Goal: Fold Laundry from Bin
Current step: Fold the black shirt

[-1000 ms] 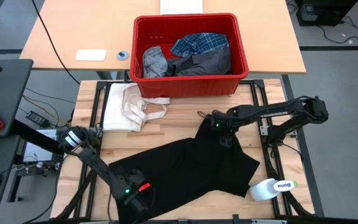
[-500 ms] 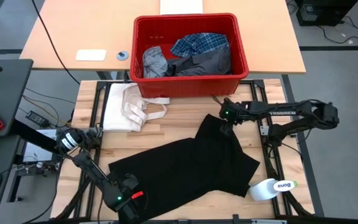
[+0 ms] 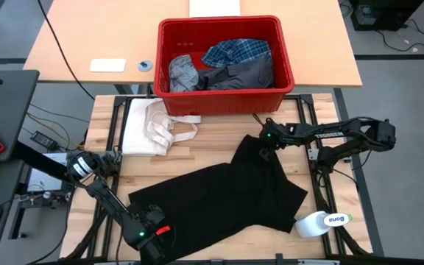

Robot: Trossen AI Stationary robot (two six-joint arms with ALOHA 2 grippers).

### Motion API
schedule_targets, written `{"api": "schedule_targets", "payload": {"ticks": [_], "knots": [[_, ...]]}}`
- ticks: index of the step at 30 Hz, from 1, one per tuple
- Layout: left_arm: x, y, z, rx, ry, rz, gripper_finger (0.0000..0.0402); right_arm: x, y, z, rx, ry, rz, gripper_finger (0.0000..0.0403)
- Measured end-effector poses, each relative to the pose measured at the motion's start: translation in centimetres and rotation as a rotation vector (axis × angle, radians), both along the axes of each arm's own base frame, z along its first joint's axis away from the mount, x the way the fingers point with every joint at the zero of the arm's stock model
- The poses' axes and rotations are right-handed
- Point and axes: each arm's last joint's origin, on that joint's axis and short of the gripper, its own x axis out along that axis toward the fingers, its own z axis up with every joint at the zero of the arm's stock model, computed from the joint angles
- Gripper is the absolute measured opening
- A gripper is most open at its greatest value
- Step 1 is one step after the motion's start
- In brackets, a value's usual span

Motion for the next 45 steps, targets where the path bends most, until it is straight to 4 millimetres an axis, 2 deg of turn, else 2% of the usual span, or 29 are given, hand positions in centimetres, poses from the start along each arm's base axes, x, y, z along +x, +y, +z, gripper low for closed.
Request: {"api": "schedule_targets", "payload": {"ticks": [2,5,8,11,15,20,27,31,34,36,39,45], "knots": [[-0.1,0.1,0.0,0.0,0.018,0.002,0.0189,-0.3,0.0,0.7,-0.017,0.031,-0.027,0.0017],[-0.4,0.2,0.1,0.01,0.056,0.008,0.0189,-0.6,-0.6,2.9,-0.105,0.078,-0.108,0.0018],[-0.5,0.5,0.1,0.034,0.073,0.013,0.0189,-1.9,-1.1,4.1,-0.136,0.203,-0.176,0.0014],[-0.4,0.5,0.1,0.049,0.051,0.01,0.0189,-2.3,-2.0,5.0,-0.126,0.19,-0.289,0.0015],[-0.3,0.8,0.2,0.077,0.036,0.013,0.0189,-2.5,-2.4,5.0,-0.005,0.146,-0.314,0.0021],[0.0,2.0,0.4,0.199,0.008,-0.016,0.0189,-2.5,-2.3,5.0,0.019,0.15,-0.285,0.0018],[2.6,4.9,-1.7,0.219,-0.09,-0.111,0.0189,-2.0,-2.3,5.1,0.076,0.071,-0.264,0.0019],[4.3,6.9,-1.8,0.277,-0.115,-0.14,0.0189,-1.9,-2.2,5.1,0.104,0.053,-0.252,0.0018],[4.9,7.8,-1.9,0.242,-0.064,-0.211,0.0189,-1.9,-2.2,5.1,0.112,0.051,-0.235,0.0019],[4.6,8.0,-2.3,0.199,-0.02,-0.242,0.0189,-2.0,-2.1,5.1,0.11,0.061,-0.217,0.0019],[3.1,7.7,-2.6,0.113,0.12,-0.248,0.0189,-2.1,-2.0,5.1,0.115,0.089,-0.184,0.0019],[0.3,4.7,-2.7,-0.011,0.235,-0.294,0.0189,-2.3,-1.8,5.0,0.132,0.113,-0.152,0.002]]}}
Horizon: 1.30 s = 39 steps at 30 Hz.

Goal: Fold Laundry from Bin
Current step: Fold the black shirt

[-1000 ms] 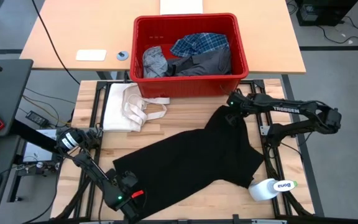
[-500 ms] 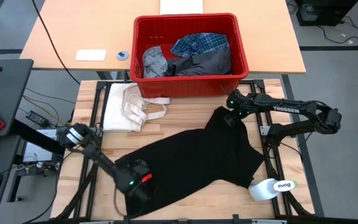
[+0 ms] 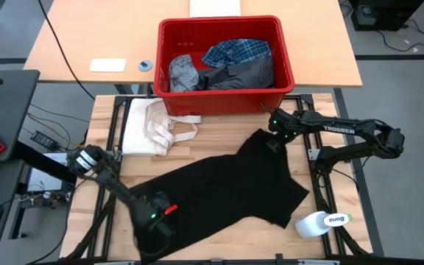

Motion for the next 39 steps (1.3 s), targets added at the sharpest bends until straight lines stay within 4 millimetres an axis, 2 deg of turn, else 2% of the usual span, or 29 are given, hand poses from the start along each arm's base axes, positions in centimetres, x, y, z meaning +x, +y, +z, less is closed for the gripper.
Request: {"api": "schedule_targets", "payload": {"ticks": [4,8,11,16,20,24,31,36,39], "knots": [[-1.9,-1.9,0.0,0.0,0.002,0.028,0.0189,-0.3,-0.2,0.0,0.005,0.017,-0.054,0.0019],[-3.3,-3.1,0.0,0.028,-0.017,0.062,0.0189,-1.0,-0.4,-0.1,-0.05,0.103,-0.138,0.0019],[-4.4,-3.8,0.0,0.021,0.005,0.079,0.0189,-1.2,-0.6,0.0,-0.065,0.102,-0.17,0.002],[-5.5,-4.5,0.0,0.031,0.01,0.108,0.0189,-1.3,-1.0,0.6,-0.063,0.094,-0.238,0.002],[-5.4,-4.2,0.7,0.036,0.027,0.129,0.0189,-0.5,-1.5,2.1,-0.074,0.03,-0.227,0.0026],[-5.5,-2.9,2.3,0.094,0.008,0.136,0.0189,0.4,-2.1,4.2,-0.121,-0.022,-0.16,0.0064],[-5.9,-2.0,4.7,0.071,-0.02,0.16,0.0189,0.7,-3.0,7.5,-0.15,-0.052,-0.122,0.017],[-6.0,-1.4,6.7,0.037,-0.101,0.256,0.0189,0.4,-2.7,9.1,-0.029,-0.087,-0.117,0.0225],[-4.9,-1.2,7.6,-0.013,-0.312,0.288,0.0189,1.3,-1.8,9.3,0.117,-0.199,-0.076,0.0236]]}}
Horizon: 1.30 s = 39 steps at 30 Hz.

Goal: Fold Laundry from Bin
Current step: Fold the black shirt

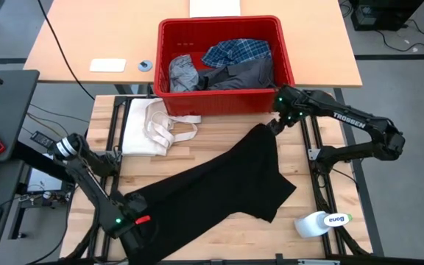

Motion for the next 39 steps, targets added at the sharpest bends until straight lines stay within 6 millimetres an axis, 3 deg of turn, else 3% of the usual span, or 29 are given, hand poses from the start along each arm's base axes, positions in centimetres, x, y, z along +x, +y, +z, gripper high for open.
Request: {"api": "schedule_targets", "payload": {"ticks": [6,10,14,19,24,32,39], "knots": [[5.2,0.7,0.0,0.0,-0.381,-0.033,0.0189,2.1,3.9,-1.9,0.133,-0.068,0.195,0.023],[9.1,2.3,-0.7,-0.024,-0.459,-0.078,0.0189,2.6,7.7,-3.4,0.183,0.018,0.31,0.022],[11.3,4.5,-1.2,-0.005,-0.455,-0.062,0.0189,1.8,10.5,-5.4,0.238,0.152,0.384,0.0211],[12.6,6.3,-1.3,0.011,-0.464,-0.07,0.0189,0.2,12.5,-8.6,0.316,0.285,0.411,0.0205],[12.9,6.7,-2.1,-0.009,-0.416,-0.101,0.0189,-1.4,13.4,-11.1,0.293,0.378,0.394,0.0201],[12.5,5.5,-5.8,0.029,-0.261,-0.075,0.0189,-1.4,14.0,-12.0,0.143,0.36,0.378,0.019],[12.4,4.9,-6.4,0.059,-0.257,-0.061,0.0189,-0.8,15.5,-13.3,0.103,0.397,0.418,0.0182]]}}
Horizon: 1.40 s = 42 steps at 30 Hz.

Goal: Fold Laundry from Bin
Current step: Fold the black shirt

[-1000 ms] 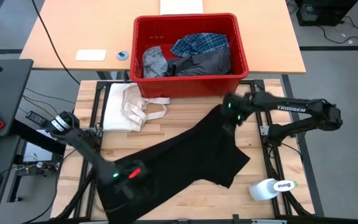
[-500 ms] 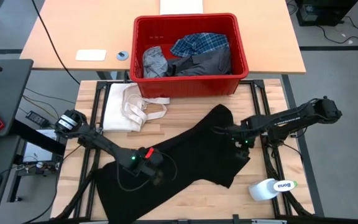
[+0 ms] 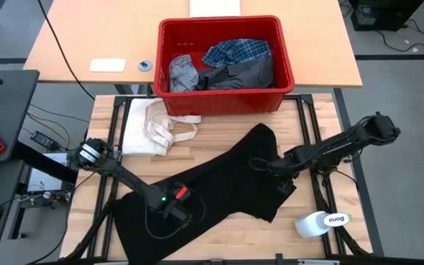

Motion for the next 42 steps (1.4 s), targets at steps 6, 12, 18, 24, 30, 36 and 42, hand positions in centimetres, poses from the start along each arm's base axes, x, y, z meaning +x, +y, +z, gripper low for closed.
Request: {"api": "schedule_targets", "payload": {"ticks": [6,12,18,24,30,36,42], "knots": [[0.0,0.0,0.0,0.003,0.001,0.0,0.0189,0.8,2.0,-0.7,-0.09,0.04,0.082,0.0167],[-0.3,-0.3,-0.1,0.006,0.003,0.0,0.0189,1.0,2.8,-0.7,-0.133,0.044,0.151,0.0066],[-1.5,-2.0,-0.2,0.005,-0.007,0.01,0.0189,0.4,2.5,-0.4,-0.174,0.075,0.137,0.0015],[-3.3,-3.9,-0.2,-0.006,-0.001,0.02,0.0189,-1.2,1.7,0.8,-0.175,0.171,-0.047,0.0006],[-4.5,-4.4,-0.2,0.023,0.049,0.019,0.0189,-1.7,1.5,1.7,-0.141,0.167,-0.105,0.0007],[-4.1,-3.7,-0.2,0.025,0.065,0.039,0.0189,-1.8,1.4,2.3,-0.112,0.124,-0.115,0.004],[-3.1,-2.8,-0.2,0.015,0.052,0.052,0.0189,-2.4,1.1,3.1,-0.046,0.122,-0.139,0.0118]]}}
